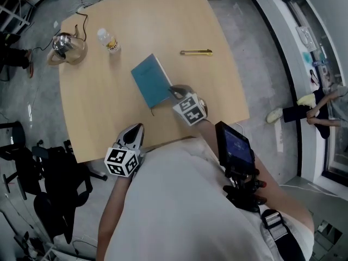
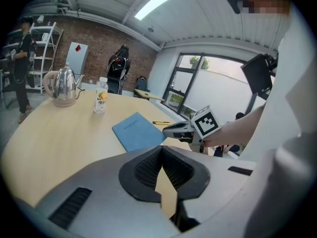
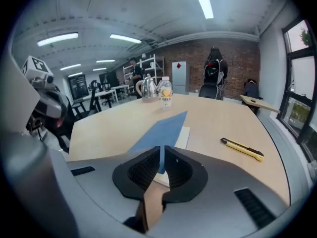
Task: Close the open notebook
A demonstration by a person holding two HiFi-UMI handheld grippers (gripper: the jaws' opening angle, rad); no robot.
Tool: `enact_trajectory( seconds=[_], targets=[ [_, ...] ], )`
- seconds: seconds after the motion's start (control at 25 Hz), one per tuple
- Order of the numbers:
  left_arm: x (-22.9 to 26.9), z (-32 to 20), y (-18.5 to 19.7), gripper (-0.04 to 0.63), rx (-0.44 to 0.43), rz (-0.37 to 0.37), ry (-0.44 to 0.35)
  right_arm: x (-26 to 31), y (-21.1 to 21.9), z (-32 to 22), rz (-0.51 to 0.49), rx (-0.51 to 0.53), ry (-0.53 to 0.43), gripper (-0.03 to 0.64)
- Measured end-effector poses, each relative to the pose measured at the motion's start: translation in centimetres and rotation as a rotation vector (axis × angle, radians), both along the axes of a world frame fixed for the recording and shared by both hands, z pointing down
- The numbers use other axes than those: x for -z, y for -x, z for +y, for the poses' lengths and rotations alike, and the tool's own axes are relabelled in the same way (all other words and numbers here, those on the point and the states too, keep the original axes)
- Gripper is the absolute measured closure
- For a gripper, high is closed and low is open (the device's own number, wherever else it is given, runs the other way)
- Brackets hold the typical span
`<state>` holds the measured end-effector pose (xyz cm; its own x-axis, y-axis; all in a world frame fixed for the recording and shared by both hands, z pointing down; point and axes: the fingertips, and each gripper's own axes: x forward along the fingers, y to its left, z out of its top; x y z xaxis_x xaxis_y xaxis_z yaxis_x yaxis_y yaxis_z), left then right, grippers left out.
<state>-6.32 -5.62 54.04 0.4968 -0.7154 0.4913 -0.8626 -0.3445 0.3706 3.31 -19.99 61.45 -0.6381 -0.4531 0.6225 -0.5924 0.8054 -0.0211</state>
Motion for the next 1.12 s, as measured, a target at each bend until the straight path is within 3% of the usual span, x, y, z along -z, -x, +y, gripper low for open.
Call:
enact_trajectory(
  seconds=[0.2, 0.48, 0.72, 0.92, 1.12],
  targets=[
    [-0.1, 0.3, 0.7, 0.589, 0.076, -0.005, 0.01, -3.0, -0.9, -0.6, 0.126, 0.071, 0.05, 0.586],
    [0.0, -0.2, 0.0, 0.589, 0.132, -0.025, 0.001, -6.1, -1.4, -0.9, 0.22, 0.184, 0.097, 0.589],
    [0.0, 0.0, 0.0, 0.589, 0.168, -0.041, 0.003, -7.6, -0.9, -0.6, 0.285, 0.291, 0.074, 0.594],
    [-0.5, 0.4, 0.3, 0.589, 0.179, -0.04, 0.011, -7.9, -0.3, -0.3, 0.346, 0.391, -0.023, 0.6],
    [-0.2, -0.1, 0.6, 0.589, 0.158, -0.03, -0.007, -7.9, 0.0, -0.4, 0.351, 0.367, 0.01, 0.6]
  ],
)
